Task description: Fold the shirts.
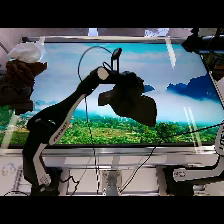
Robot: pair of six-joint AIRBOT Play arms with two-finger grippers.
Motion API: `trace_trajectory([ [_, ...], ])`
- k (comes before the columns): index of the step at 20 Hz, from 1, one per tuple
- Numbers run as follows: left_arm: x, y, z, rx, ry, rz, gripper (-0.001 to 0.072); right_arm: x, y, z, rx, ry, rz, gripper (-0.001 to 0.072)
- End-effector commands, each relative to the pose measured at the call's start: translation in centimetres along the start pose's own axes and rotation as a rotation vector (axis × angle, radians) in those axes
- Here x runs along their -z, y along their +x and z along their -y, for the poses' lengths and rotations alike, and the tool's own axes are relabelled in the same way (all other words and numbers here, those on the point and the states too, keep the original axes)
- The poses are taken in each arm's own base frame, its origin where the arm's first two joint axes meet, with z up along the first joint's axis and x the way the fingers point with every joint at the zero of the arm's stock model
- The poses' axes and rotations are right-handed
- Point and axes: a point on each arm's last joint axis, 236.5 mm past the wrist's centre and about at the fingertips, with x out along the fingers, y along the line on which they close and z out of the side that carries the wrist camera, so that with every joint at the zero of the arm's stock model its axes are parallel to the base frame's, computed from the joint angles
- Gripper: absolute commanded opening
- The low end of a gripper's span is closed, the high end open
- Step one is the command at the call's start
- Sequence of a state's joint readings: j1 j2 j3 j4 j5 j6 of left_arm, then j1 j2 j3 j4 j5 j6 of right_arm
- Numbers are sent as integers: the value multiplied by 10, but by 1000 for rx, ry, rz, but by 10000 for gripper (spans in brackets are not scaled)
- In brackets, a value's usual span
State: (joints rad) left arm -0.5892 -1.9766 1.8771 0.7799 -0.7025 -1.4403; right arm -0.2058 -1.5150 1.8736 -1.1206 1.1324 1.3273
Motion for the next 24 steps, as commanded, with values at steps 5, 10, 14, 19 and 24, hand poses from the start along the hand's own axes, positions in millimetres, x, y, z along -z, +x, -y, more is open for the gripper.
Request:
trace_trajectory([
  [5,-65,-22,-27,-11,206,114,473,98,46,-29,-211,-27,-239,347],
  [10,-125,-117,-27,-28,235,198,473,181,102,-42,-243,45,-370,420],
  [14,-90,-133,-40,-14,214,27,473,199,152,-87,-330,99,-305,420],
  [19,-44,-124,-55,-14,176,-135,473,196,197,-97,-264,145,-206,419],
  [24,-39,-124,-59,-26,183,-155,473,174,198,-38,-161,310,-127,419],
])
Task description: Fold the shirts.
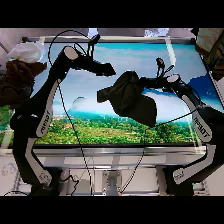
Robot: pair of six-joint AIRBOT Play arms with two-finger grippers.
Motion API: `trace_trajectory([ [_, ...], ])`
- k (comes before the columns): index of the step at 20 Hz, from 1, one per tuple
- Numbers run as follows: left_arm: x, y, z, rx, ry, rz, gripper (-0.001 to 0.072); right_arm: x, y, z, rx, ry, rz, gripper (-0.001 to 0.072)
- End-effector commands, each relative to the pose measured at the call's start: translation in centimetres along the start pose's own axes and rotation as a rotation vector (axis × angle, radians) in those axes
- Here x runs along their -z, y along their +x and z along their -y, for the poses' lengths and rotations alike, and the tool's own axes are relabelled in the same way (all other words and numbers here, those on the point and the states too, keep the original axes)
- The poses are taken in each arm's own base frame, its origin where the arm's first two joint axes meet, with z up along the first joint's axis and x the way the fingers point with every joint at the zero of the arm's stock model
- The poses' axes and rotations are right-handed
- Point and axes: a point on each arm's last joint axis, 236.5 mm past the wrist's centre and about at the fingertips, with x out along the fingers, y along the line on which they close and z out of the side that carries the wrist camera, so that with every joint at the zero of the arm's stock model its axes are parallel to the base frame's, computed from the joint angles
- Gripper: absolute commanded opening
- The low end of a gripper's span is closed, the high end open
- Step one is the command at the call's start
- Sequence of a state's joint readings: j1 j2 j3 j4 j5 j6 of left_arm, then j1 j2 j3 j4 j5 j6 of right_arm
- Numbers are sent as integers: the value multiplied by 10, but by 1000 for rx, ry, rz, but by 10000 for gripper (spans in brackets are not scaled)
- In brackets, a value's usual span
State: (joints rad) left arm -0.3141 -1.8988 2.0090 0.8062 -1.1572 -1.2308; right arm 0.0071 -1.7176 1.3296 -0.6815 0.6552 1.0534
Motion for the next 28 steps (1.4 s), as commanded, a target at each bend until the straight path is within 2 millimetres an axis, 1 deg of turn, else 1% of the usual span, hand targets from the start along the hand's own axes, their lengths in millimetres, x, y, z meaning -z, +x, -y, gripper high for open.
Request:
trace_trajectory([
  [1,8,0,-1,1,-1,-33,473,-22,-12,37,43,138,81,419],
  [2,8,0,-1,1,-1,-33,473,-21,-17,43,32,164,69,419],
  [3,8,0,-1,1,-1,-33,473,-15,-21,46,13,183,37,419],
  [5,8,0,-1,0,-1,-32,473,0,-28,46,-29,201,-40,426],
  [8,9,0,0,3,-3,-37,473,10,-37,49,-57,224,-87,428],
  [9,11,0,0,5,-3,-42,472,13,-37,49,-61,248,-96,434],
  [10,12,0,1,6,-2,-46,473,18,-35,49,-69,285,-101,434],
  [12,12,0,1,6,-2,-47,472,31,-28,42,-102,353,-113,434],
  [14,12,0,1,6,-3,-47,472,43,-18,34,-125,403,-111,435],
  [16,12,0,1,7,-7,-49,472,49,-5,26,-139,446,-97,434],
  [17,13,0,1,7,-20,-54,473,51,2,19,-151,463,-96,435],
  [19,20,0,-5,-19,-51,-82,472,49,13,7,-167,460,-73,432],
  [20,27,-1,-14,-56,-64,-110,472,48,18,4,-157,445,-55,372],
  [22,47,-5,-29,-127,-90,-191,471,45,24,5,-126,426,-27,185],
  [23,60,-7,-34,-149,-102,-241,471,43,25,6,-113,413,-13,68],
  [24,76,-10,-41,-173,-118,-303,471,41,25,7,-110,397,-5,31],
  [26,104,-14,-58,-243,-173,-400,471,39,25,8,-113,375,3,30],
  [28,124,-10,-64,-262,-254,-447,471,38,24,7,-114,336,7,30],
])
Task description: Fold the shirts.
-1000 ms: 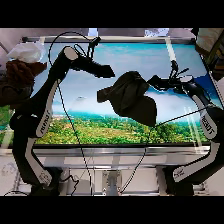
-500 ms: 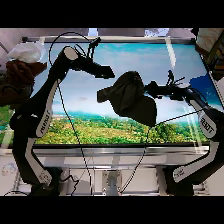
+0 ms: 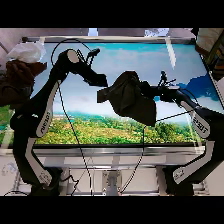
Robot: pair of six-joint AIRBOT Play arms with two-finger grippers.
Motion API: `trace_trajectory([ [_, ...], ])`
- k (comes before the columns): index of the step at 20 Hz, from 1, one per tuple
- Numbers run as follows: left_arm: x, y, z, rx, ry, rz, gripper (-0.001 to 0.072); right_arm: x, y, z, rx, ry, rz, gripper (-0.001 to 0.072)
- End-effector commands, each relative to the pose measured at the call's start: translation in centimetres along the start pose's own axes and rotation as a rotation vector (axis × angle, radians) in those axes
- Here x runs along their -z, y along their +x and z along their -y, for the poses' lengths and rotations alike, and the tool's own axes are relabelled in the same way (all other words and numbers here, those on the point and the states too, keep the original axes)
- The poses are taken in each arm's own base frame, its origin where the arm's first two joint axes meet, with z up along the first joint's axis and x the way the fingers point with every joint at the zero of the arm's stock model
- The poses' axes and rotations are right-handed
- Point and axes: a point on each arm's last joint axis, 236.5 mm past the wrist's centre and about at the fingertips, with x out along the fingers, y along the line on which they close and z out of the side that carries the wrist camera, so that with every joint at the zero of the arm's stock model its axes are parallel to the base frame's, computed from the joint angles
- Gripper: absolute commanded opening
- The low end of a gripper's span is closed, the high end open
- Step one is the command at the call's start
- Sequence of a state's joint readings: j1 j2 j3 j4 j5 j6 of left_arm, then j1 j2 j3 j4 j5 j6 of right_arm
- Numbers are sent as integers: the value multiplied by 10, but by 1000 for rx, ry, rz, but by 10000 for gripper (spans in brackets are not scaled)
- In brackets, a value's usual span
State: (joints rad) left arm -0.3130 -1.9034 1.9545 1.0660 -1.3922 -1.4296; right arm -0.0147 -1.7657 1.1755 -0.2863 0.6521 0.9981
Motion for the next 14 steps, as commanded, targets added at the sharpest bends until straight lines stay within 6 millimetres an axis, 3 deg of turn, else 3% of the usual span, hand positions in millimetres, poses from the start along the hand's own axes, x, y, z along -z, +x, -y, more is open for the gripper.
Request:
trace_trajectory([
  [1,40,17,-23,-66,-139,-144,471,-4,1,-1,3,-50,20,30],
  [4,65,35,-10,8,-262,-225,472,-4,1,-1,4,-62,20,30],
  [7,68,48,30,171,-327,-241,472,-4,1,-1,4,-92,20,30],
  [10,77,66,42,135,-329,-263,471,-4,1,-1,3,-95,20,30],
  [12,85,77,71,168,-307,-295,471,-7,1,1,13,-99,33,30],
  [14,89,83,123,278,-289,-313,472,-12,1,4,28,-97,54,30],
])
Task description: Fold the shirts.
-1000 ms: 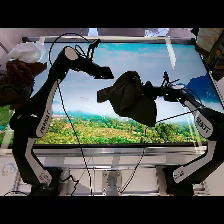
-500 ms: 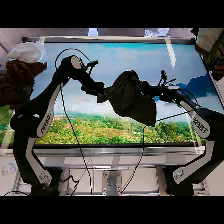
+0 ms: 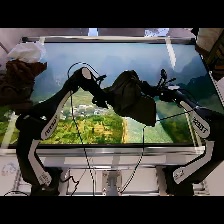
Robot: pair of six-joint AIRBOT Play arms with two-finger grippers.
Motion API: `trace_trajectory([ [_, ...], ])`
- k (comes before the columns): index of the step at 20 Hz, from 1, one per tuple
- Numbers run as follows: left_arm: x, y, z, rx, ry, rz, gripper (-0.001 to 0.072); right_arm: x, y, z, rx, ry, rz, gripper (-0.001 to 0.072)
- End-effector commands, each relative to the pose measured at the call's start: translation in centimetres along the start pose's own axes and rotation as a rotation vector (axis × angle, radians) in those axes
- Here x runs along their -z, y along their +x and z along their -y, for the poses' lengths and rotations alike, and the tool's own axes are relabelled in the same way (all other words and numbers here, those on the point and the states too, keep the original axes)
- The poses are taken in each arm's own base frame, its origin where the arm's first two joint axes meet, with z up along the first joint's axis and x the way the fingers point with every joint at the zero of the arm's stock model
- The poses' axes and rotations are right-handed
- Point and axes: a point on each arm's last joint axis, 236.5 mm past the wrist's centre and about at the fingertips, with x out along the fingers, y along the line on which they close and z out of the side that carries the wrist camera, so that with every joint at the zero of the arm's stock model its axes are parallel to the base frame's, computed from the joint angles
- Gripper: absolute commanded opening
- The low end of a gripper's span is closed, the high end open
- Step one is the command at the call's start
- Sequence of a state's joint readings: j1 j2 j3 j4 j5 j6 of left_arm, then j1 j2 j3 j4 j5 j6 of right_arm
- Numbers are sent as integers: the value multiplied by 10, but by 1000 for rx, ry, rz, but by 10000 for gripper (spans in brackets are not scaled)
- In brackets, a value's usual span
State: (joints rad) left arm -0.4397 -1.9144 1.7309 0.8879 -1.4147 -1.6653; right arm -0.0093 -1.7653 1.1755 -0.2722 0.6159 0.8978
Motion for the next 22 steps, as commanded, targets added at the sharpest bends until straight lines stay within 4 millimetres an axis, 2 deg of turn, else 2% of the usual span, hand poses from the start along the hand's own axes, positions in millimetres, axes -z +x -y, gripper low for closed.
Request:
trace_trajectory([
  [1,24,30,72,158,21,-55,472,-7,0,5,21,-6,28,30],
  [2,30,38,91,192,35,-61,472,-8,0,5,24,-6,32,30],
  [4,49,62,110,164,89,-86,500,-9,0,7,30,-5,39,30],
  [6,61,86,115,82,150,-71,611,-12,-3,8,29,3,45,30],
  [9,45,106,127,35,152,57,623,-19,-9,11,9,43,55,30],
  [10,39,109,125,14,130,88,623,-22,-11,11,-6,64,58,30],
  [12,34,114,103,-71,121,100,623,-25,-14,10,-25,89,61,30],
  [15,29,117,48,-279,115,87,623,-24,-16,10,-33,89,54,30],
  [17,27,111,21,-392,126,85,623,-24,-16,9,-33,88,53,30],
  [20,11,96,-4,-519,158,141,622,-23,-15,9,-36,67,50,30],
  [22,4,90,-13,-551,162,160,622,-22,-15,8,-37,57,48,31],
])
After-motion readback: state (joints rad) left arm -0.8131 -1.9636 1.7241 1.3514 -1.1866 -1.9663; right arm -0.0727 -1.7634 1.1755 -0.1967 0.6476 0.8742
